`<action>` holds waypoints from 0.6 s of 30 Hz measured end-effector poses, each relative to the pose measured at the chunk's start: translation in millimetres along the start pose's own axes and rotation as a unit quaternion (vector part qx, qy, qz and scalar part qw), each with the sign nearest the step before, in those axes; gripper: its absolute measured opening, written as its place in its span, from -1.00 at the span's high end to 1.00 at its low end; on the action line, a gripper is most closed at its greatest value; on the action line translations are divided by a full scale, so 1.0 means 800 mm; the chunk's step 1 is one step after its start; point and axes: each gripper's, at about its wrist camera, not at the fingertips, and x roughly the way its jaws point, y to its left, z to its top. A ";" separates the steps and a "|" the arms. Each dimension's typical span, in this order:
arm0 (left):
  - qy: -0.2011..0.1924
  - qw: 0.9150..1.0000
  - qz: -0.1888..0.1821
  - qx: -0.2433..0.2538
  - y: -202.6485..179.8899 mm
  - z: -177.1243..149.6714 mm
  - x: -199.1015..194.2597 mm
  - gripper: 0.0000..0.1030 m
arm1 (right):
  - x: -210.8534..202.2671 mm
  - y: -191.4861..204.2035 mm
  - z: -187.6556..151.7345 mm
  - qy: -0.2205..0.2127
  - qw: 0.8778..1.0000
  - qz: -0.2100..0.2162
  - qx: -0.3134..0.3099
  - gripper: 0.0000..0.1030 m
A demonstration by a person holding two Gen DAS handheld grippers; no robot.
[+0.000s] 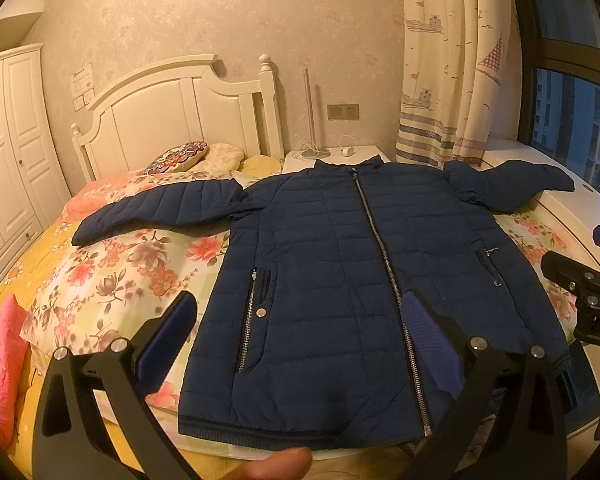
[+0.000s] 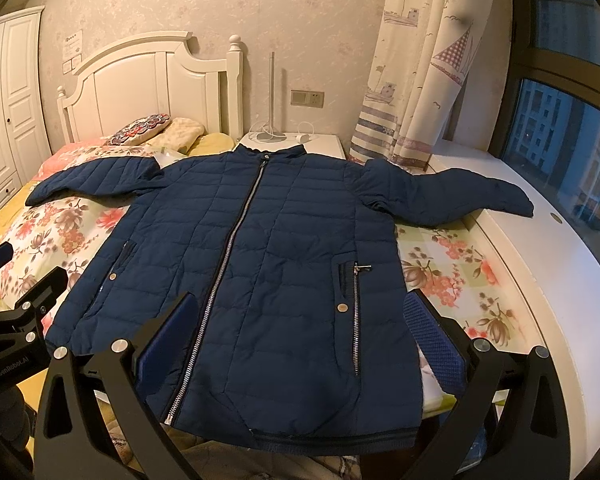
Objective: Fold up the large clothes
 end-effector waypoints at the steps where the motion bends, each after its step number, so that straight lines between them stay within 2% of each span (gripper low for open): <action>1: 0.000 1.000 0.000 0.000 0.000 0.000 0.000 -0.96 | -0.001 0.001 0.000 0.000 1.000 0.000 0.000 -0.91; 18: 0.000 1.000 0.001 0.001 0.002 -0.001 0.000 -0.96 | 0.000 0.001 -0.001 0.002 1.000 0.001 0.002 -0.91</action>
